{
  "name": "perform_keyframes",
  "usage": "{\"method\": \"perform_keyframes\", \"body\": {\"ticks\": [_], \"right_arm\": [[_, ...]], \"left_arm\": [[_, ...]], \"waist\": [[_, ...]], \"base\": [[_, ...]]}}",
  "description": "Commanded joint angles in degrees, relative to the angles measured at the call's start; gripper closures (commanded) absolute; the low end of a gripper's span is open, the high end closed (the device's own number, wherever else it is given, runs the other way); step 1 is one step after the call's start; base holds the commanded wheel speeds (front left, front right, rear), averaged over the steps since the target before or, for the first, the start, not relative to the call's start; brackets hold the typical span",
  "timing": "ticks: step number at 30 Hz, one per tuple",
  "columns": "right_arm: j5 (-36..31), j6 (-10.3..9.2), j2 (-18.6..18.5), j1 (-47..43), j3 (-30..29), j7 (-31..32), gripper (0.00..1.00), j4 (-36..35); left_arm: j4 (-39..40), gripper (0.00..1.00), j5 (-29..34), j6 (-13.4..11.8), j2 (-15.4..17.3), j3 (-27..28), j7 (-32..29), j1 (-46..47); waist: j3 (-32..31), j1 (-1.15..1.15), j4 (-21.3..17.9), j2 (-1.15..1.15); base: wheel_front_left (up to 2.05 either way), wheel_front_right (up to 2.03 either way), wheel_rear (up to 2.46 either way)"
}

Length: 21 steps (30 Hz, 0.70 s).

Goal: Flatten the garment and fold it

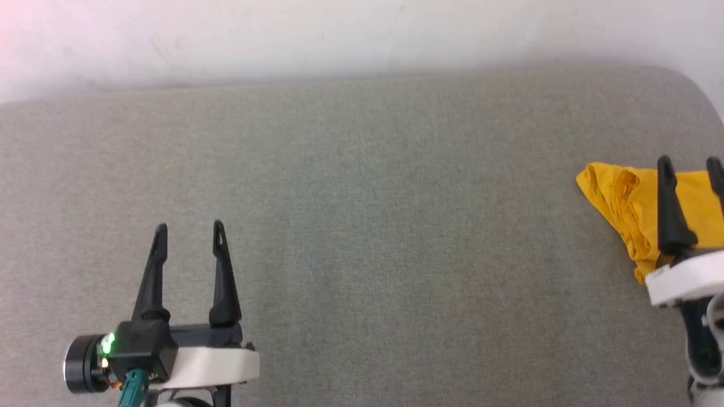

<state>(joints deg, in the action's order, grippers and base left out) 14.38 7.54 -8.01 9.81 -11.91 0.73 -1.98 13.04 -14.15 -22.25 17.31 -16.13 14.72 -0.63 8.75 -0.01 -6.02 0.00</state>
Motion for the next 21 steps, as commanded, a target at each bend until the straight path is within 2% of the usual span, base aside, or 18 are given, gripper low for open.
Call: {"method": "perform_keyframes", "body": {"ticks": [1,9,17,21], "right_arm": [[-0.46,-0.05,0.76,-1.49,0.04,-0.72,0.00,-0.76],[-2.87,-0.05,3.88,-8.18,1.72,-3.02,0.00,-2.11],[-5.20,-0.05,4.93,-11.77,2.80,-5.87,0.00,1.02],[-3.87,-0.05,5.09,-13.72,2.97,-7.62,0.00,3.52]], "left_arm": [[0.04,0.00,-0.33,0.17,-0.05,0.26,0.24,-0.87],[-1.56,0.00,-1.95,0.91,-0.94,0.05,0.26,-4.45],[-4.06,0.00,-4.19,4.28,-2.22,-0.03,0.27,-6.18],[-5.71,0.00,-4.72,6.02,-3.48,0.00,0.28,-6.72]], "waist": [[-2.46,0.01,1.28,0.00],[-5.53,0.01,2.70,0.00],[-7.10,0.01,4.04,0.00],[-7.49,0.01,4.64,0.00]], "base": [[0.00,0.00,0.00],[0.00,0.00,0.00],[0.00,0.00,0.00],[0.00,0.00,0.00]]}}
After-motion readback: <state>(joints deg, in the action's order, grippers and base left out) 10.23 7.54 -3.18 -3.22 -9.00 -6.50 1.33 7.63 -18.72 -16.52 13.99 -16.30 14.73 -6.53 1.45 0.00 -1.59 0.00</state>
